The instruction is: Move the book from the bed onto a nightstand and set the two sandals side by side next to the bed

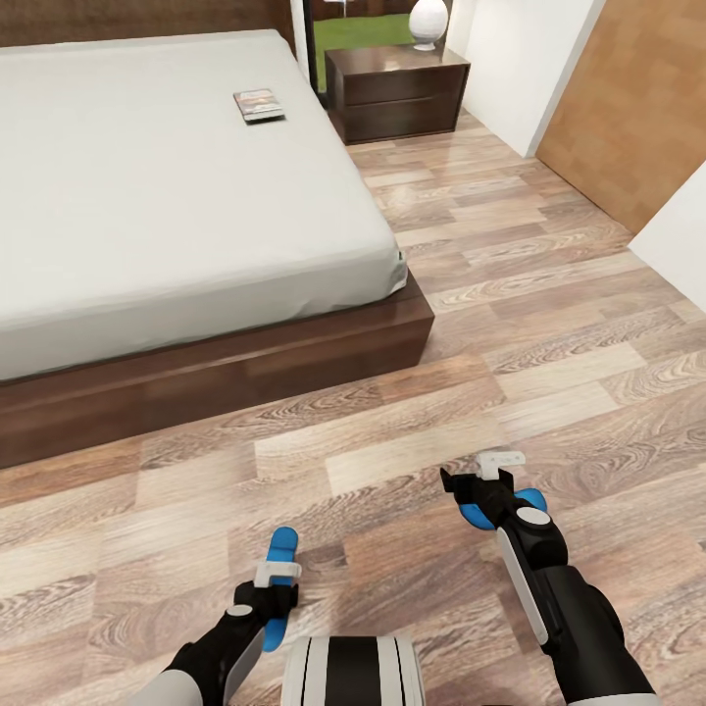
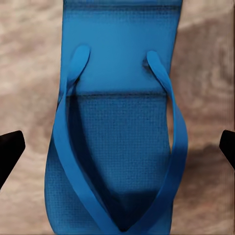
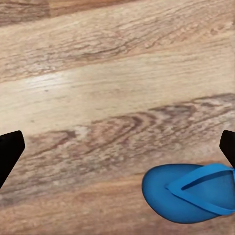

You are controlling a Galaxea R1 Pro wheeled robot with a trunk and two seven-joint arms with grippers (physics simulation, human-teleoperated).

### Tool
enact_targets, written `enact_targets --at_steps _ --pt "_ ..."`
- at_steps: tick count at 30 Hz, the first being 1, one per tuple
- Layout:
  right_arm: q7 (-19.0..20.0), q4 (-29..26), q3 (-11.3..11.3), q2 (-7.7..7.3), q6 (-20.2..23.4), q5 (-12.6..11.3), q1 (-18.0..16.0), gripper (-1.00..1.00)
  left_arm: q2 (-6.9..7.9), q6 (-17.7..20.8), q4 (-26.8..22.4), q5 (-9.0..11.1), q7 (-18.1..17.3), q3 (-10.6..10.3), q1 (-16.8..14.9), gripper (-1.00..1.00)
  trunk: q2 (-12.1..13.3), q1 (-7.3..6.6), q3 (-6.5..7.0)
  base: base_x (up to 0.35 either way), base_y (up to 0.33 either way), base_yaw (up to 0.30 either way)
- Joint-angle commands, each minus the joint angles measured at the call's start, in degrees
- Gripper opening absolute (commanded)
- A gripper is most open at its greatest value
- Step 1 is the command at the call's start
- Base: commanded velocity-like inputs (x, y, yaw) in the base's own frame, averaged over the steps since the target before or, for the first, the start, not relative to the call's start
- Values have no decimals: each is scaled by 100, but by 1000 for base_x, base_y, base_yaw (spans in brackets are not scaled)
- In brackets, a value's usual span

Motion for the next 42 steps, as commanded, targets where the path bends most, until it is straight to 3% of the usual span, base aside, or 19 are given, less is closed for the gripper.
enact_targets --at_steps 1,5,20,25,42 --pt "8 -6 6 -4 31 9 0 100 2 23 -18 50 40 -48 0 100 -3 2 -25 0 0 0" --pt "7 -3 6 -4 31 9 2 100 -1 23 -51 50 37 -48 0 100 -8 12 -114 0 0 0" --pt "7 5 6 -4 31 9 2 100 -3 24 -127 50 35 -48 0 100 -8 12 -114 0 0 0" --pt "7 7 6 -4 31 9 1 100 -3 25 -129 50 33 -54 0 100 -15 25 -225 0 0 0" --pt "7 7 6 -4 31 9 1 100 2 24 -131 47 36 -57 0 100 -15 25 -225 0 0 0"
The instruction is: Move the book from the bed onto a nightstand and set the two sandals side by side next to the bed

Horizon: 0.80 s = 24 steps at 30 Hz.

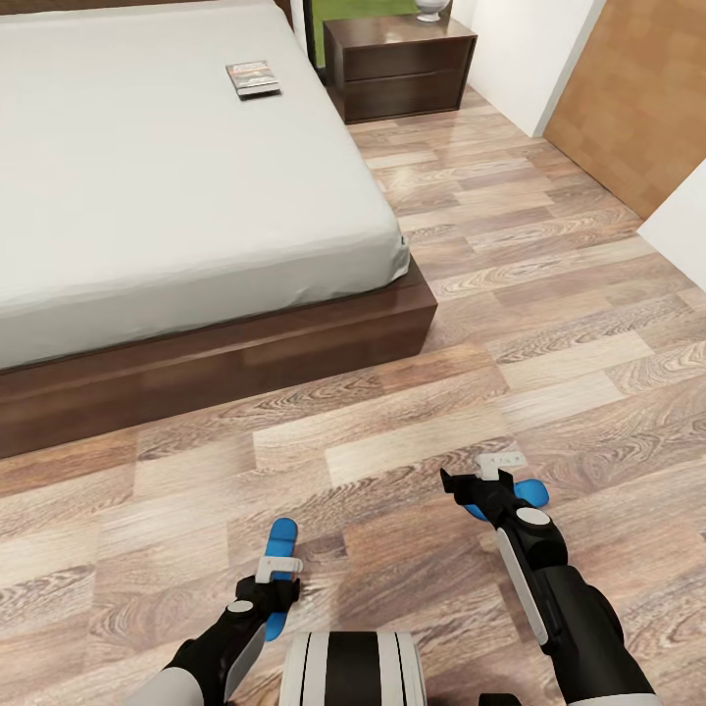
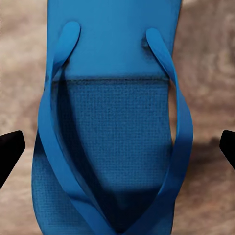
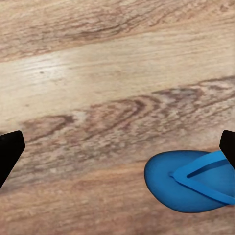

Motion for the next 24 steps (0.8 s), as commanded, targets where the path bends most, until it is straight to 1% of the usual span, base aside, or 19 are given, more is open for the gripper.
enact_targets --at_steps 1,10,17,24 --pt "8 -7 6 -4 31 9 -1 100 5 22 -9 51 41 -48 0 100 -1 -1 -3 0 0 0" --pt "8 -7 6 -4 31 9 -1 100 7 22 -9 52 39 -48 0 100 -1 -1 -3 0 0 0" --pt "8 -7 6 -4 31 9 -3 100 7 22 -9 53 40 -48 0 100 -11 17 -158 0 0 0" --pt "8 -7 6 -4 31 9 -2 100 8 22 -9 52 45 -48 0 100 -11 17 -158 0 0 0"
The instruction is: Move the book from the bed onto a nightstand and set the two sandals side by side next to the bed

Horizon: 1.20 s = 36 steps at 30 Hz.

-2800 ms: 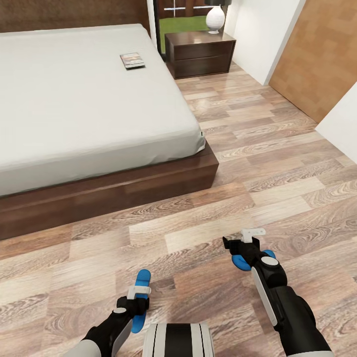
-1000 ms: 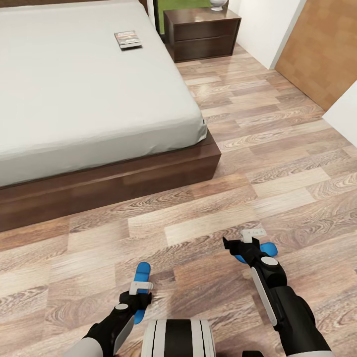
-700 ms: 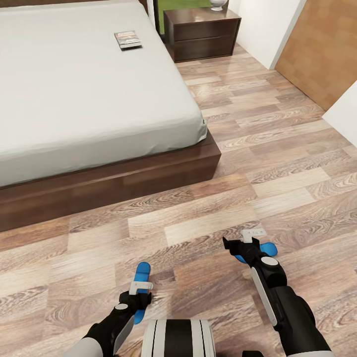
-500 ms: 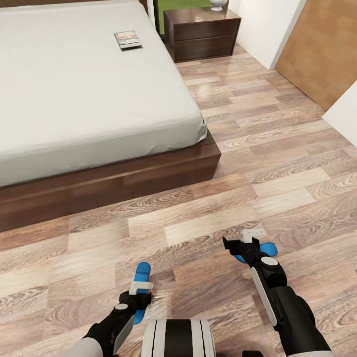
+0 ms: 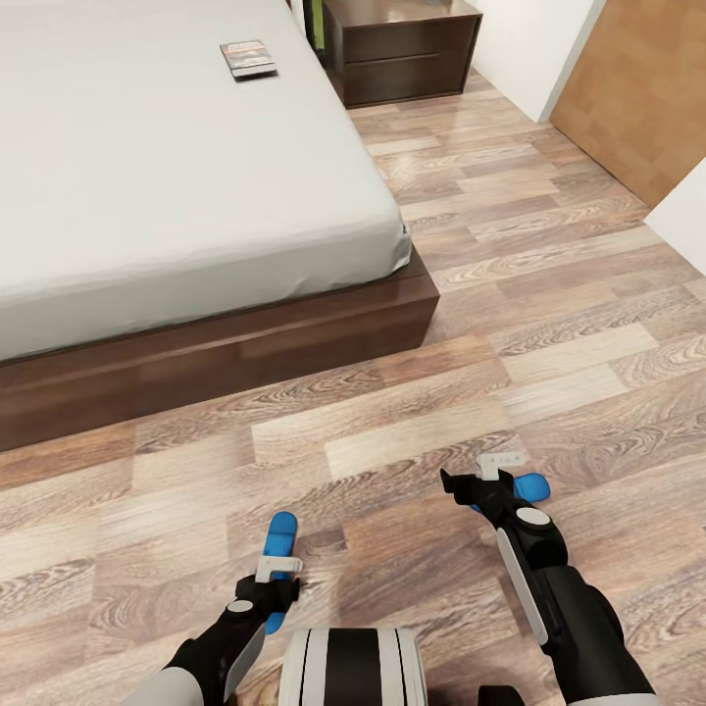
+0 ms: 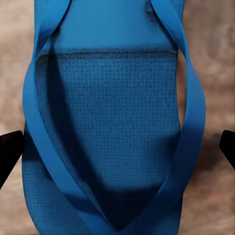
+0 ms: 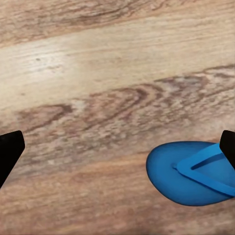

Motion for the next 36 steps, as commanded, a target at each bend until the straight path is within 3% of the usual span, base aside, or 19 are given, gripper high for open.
enact_targets --at_steps 1,7,8,25,36 --pt "8 -7 6 -4 31 9 -3 100 6 23 -5 78 46 -59 2 100 -1 1 -3 0 0 0" --pt "8 -7 6 -4 31 9 -1 100 6 23 -5 77 46 -59 2 100 -1 1 -3 0 0 0" --pt "8 -7 6 -4 31 9 -2 100 6 23 -5 78 45 -59 2 -100 -1 1 -3 0 0 0" --pt "12 0 6 -4 31 6 -1 100 10 3 -5 76 47 -59 2 -100 -1 1 -3 0 0 0" --pt "17 1 5 -4 25 0 -2 100 15 5 2 71 47 -59 2 -100 14 -28 240 0 0 0"
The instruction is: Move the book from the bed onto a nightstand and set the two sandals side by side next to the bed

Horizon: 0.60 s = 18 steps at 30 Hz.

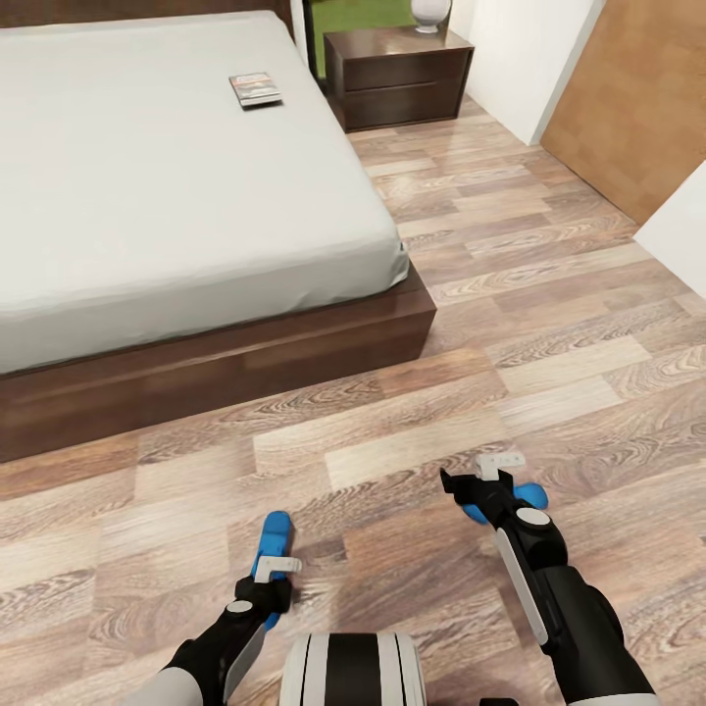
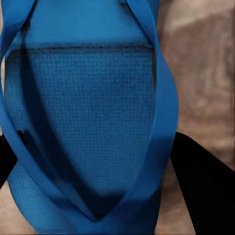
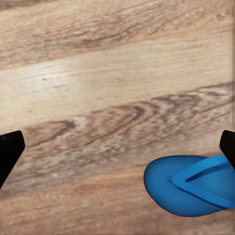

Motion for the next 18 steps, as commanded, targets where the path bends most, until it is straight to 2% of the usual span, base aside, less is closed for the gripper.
enact_targets --at_steps 1,18 --pt "7 -7 6 -4 30 8 -1 100 4 23 -8 44 44 -49 0 -100 0 -3 20 0 0 0" --pt "-9 170 20 5 33 14 -6 100 13 23 30 34 44 -52 5 -100 23 -47 396 0 0 0"
